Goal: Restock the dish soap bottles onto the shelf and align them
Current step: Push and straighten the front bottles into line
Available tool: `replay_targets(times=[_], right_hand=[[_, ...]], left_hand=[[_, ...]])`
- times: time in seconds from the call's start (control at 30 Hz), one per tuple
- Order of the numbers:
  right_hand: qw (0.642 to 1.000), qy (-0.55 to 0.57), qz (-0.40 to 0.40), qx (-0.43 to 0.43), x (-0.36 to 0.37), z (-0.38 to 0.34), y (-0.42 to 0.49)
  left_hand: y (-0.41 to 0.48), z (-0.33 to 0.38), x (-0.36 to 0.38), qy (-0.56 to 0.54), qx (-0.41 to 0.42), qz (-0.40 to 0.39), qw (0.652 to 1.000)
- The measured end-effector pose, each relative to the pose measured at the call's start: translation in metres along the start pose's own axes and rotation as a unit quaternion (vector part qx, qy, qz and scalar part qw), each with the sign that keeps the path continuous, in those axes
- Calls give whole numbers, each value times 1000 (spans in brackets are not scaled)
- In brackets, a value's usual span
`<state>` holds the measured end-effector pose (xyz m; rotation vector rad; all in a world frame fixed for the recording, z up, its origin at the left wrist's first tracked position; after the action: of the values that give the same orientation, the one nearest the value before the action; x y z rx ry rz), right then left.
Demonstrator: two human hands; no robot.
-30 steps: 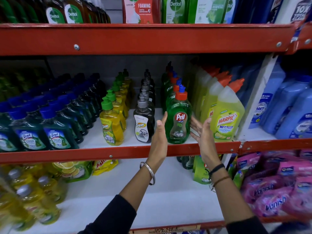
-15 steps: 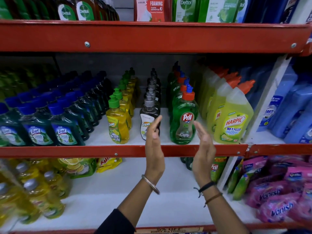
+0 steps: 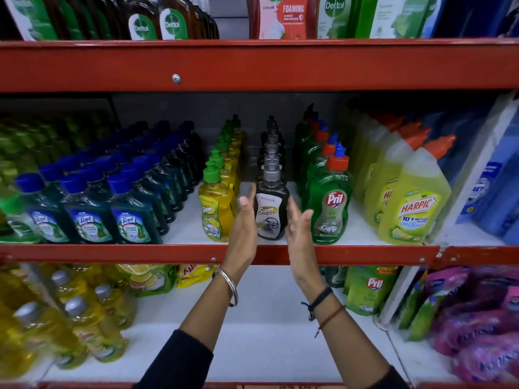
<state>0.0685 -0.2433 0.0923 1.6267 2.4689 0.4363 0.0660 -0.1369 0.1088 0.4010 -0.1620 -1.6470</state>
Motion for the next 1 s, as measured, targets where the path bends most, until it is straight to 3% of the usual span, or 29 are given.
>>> replay_targets(times=[0.53, 0.67, 0.77, 0.87, 1.0], right_hand=[[999, 5, 28, -32, -8, -11, 1], [989, -32, 120, -86, -3, -10, -19], [987, -39, 101, -121, 23, -11, -31], [994, -32, 21, -100, 60, -7, -22], [999, -1, -28, -35, 90, 2, 4]], left_hand=[[-14, 1, -7, 25, -3, 15, 1000], [-37, 15, -17, 43, 96, 120, 987], [-57, 22, -44, 53, 166, 225, 959], [-51, 18, -76, 67, 121, 244, 960], [-34, 5, -97, 23, -1, 141, 990]])
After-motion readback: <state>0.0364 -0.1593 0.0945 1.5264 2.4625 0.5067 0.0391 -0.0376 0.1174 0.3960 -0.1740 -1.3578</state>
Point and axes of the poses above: each hand's wrist, its own y-axis towards the middle knuckle, its own x-axis out of the palm, z = x × y, the point moved 7 cm from there along y, towards the middle knuckle, and after that the axes turned 15 degrees about -z, right-handed, at the moved point
